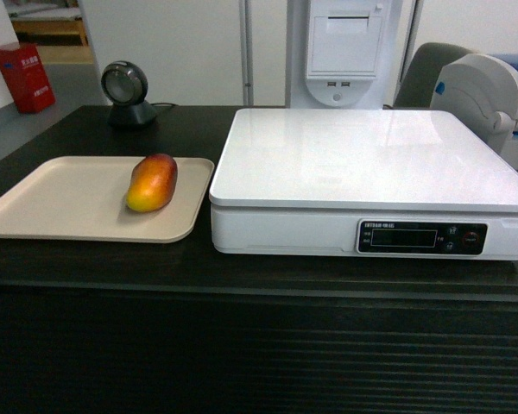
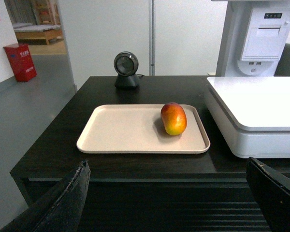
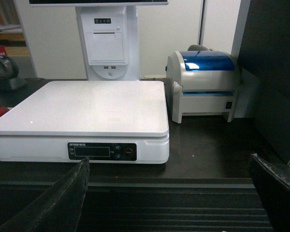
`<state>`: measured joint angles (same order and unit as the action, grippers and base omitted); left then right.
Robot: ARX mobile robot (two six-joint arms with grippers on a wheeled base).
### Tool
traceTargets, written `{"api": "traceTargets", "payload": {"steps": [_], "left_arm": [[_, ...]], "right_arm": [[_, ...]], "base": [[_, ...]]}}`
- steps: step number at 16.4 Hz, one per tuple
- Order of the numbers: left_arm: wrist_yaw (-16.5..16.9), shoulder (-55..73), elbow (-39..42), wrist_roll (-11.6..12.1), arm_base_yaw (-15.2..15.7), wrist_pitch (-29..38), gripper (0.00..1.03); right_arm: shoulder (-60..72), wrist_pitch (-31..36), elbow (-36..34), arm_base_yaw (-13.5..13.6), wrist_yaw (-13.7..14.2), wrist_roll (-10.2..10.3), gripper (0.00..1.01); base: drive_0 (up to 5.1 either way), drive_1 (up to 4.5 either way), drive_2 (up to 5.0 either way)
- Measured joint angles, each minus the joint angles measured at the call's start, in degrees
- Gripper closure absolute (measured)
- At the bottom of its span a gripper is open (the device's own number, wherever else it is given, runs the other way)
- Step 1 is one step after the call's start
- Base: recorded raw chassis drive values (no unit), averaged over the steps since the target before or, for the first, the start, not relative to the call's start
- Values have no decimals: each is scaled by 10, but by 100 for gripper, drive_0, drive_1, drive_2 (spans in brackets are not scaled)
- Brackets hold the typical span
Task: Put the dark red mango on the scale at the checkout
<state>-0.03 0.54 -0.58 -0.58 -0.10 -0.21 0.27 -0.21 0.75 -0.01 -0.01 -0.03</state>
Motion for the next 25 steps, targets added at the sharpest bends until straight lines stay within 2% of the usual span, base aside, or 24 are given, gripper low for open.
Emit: {"api": "traceTargets", "payload": {"steps": [3, 4, 5, 6, 7, 9, 10, 11, 12, 14, 16, 19, 21, 25], "left_arm": [[0, 0, 0, 0, 0, 0, 5], [-44, 19, -21, -25, -16, -70, 5], [-92, 97, -54, -70, -28, -99, 5], [-96, 165, -81, -96, -7, -59, 5], [-78, 202, -95, -101, 13, -18, 5], [-10, 291, -116, -97, 72, 78, 5], [21, 358, -131, -89, 96, 131, 5], [53, 429, -151, -79, 108, 183, 5], [79, 505, -182, -64, 110, 231, 5], [97, 670, -283, -32, 100, 297, 5], [82, 836, -395, -8, 57, 291, 5], [73, 1037, -561, 38, 0, 230, 5], [71, 1117, -647, 66, -19, 188, 5], [67, 1215, -751, 78, -33, 134, 5]], "right_arm": [[0, 0, 0, 0, 0, 0, 3], [0, 0, 0, 0, 0, 0, 3], [0, 0, 0, 0, 0, 0, 3], [0, 1, 0, 0, 0, 0, 3], [0, 0, 0, 0, 0, 0, 3], [0, 0, 0, 0, 0, 0, 3], [0, 0, 0, 0, 0, 0, 3], [0, 0, 0, 0, 0, 0, 3], [0, 0, 0, 0, 0, 0, 3], [0, 0, 0, 0, 0, 0, 3], [0, 0, 0, 0, 0, 0, 3], [0, 0, 0, 0, 0, 0, 3], [0, 0, 0, 0, 0, 0, 3], [0, 0, 0, 0, 0, 0, 3]], "base": [[0, 0, 0], [0, 0, 0], [0, 0, 0], [0, 0, 0], [0, 0, 0], [0, 0, 0], [0, 0, 0], [0, 0, 0], [0, 0, 0], [0, 0, 0], [0, 0, 0], [0, 0, 0], [0, 0, 0], [0, 0, 0]]}}
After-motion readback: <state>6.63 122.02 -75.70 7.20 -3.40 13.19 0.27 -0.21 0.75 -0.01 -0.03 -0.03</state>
